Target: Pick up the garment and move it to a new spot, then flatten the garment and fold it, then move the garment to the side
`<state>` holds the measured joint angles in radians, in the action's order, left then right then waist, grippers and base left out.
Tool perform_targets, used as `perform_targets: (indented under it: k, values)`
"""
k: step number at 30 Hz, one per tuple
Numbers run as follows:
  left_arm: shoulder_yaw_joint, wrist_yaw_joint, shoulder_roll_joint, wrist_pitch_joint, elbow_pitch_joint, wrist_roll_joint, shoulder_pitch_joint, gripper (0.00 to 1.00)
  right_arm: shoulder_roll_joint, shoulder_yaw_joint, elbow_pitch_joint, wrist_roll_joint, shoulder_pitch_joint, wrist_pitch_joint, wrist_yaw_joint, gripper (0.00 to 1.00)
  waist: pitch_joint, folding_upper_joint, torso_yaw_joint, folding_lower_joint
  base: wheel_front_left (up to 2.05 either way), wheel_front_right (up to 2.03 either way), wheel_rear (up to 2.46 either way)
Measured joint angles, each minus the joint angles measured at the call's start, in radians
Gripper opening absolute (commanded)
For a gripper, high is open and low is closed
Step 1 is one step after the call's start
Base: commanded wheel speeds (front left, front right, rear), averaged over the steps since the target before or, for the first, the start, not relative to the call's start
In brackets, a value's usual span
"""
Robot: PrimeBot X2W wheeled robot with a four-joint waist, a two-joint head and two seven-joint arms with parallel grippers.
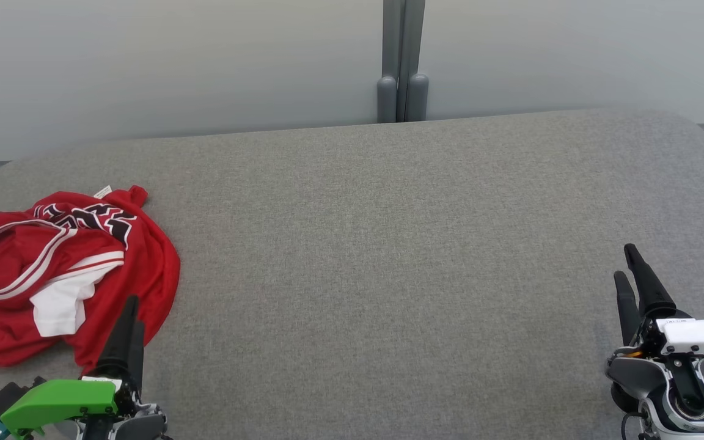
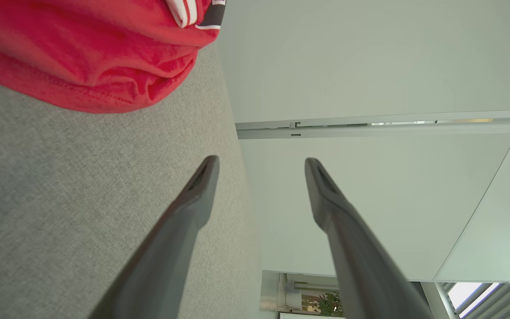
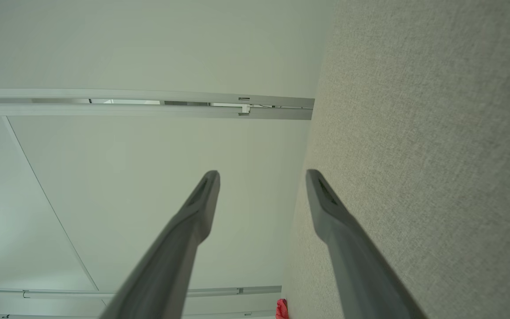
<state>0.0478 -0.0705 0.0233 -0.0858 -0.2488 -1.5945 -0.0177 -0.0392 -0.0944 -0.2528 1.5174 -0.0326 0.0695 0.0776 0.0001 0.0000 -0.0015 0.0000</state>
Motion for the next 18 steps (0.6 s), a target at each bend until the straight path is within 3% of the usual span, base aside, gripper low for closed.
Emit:
perform_targets:
  k: [18]
  values:
    - [-0.081, -0.008, 0.054, 0.081, 0.001, 0.204, 0.000, 1.00, -0.056, 0.080, 0.060, -0.324, 0.000, -0.059, -0.018, 1.00, 0.003, 0.0000, 0.000, 0.0000, 0.00, 0.00, 0.00]
